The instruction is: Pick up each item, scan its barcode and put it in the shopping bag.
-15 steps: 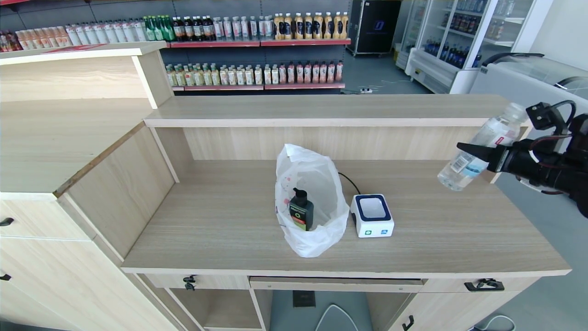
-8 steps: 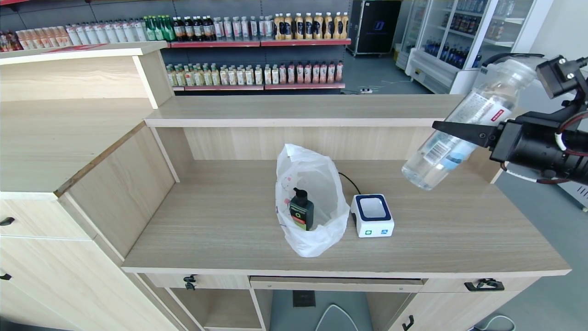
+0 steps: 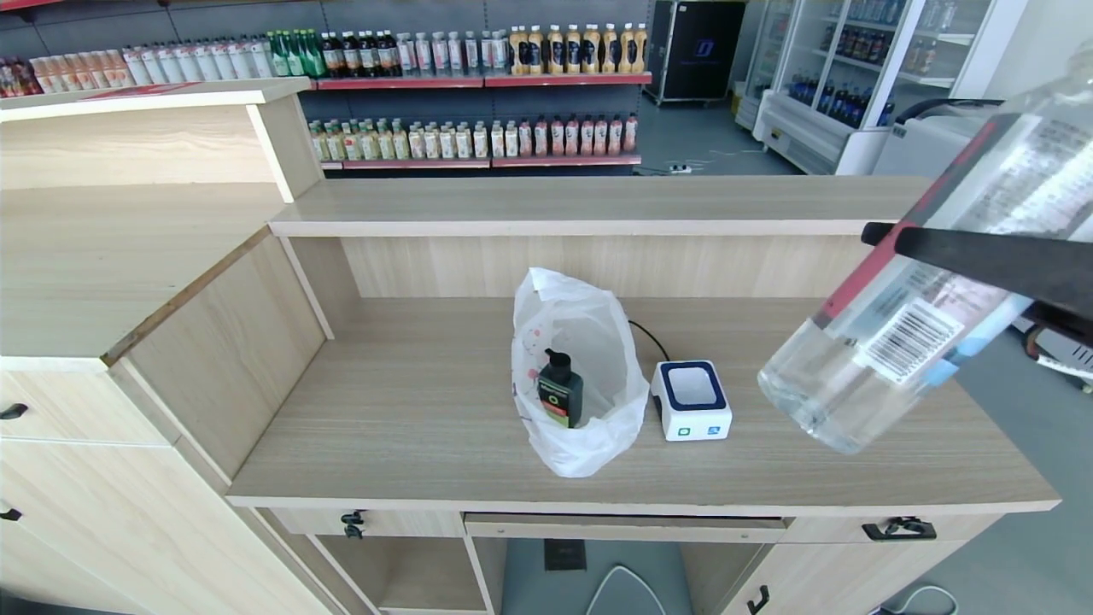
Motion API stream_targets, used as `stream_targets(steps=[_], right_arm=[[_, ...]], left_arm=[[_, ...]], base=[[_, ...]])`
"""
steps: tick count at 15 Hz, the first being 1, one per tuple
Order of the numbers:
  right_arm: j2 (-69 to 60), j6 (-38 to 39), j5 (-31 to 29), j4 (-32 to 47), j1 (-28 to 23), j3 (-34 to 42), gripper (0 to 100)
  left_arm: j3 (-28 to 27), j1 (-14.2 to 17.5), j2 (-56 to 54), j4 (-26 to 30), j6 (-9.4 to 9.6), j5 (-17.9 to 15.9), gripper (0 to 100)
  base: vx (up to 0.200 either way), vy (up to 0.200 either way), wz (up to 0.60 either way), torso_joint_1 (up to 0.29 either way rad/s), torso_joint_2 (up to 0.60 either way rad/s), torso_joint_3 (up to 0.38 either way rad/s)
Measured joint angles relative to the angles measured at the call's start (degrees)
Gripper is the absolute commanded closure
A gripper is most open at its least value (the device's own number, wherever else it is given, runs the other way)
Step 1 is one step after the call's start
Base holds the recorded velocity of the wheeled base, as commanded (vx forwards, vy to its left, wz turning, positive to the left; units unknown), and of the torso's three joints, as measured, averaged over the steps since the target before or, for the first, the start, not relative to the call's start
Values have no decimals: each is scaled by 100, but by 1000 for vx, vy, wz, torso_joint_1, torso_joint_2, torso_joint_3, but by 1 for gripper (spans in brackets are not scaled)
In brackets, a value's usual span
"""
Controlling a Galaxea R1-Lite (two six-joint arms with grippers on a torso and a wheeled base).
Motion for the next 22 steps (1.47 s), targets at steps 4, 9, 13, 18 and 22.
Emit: stream_targets(steps=[4, 9, 13, 18, 22], right_arm=[[-472, 156, -24, 722, 661, -123, 100], [-512, 162, 4, 796, 1000, -383, 100], [-555, 157, 4, 1103, 1267, -482, 100], [-625, 143, -10, 1154, 1469, -513, 100], [-667, 127, -10, 1154, 1502, -516, 100]], left_arm=[[0, 0, 0, -2, -2, 0, 0], [0, 0, 0, 0, -2, 0, 0], [0, 0, 0, 0, 0, 0, 0], [0, 0, 0, 0, 0, 0, 0], [0, 0, 0, 0, -2, 0, 0]], base=[[0, 0, 0, 0, 0, 0], [0, 0, 0, 0, 0, 0], [0, 0, 0, 0, 0, 0], [0, 0, 0, 0, 0, 0], [0, 0, 0, 0, 0, 0]])
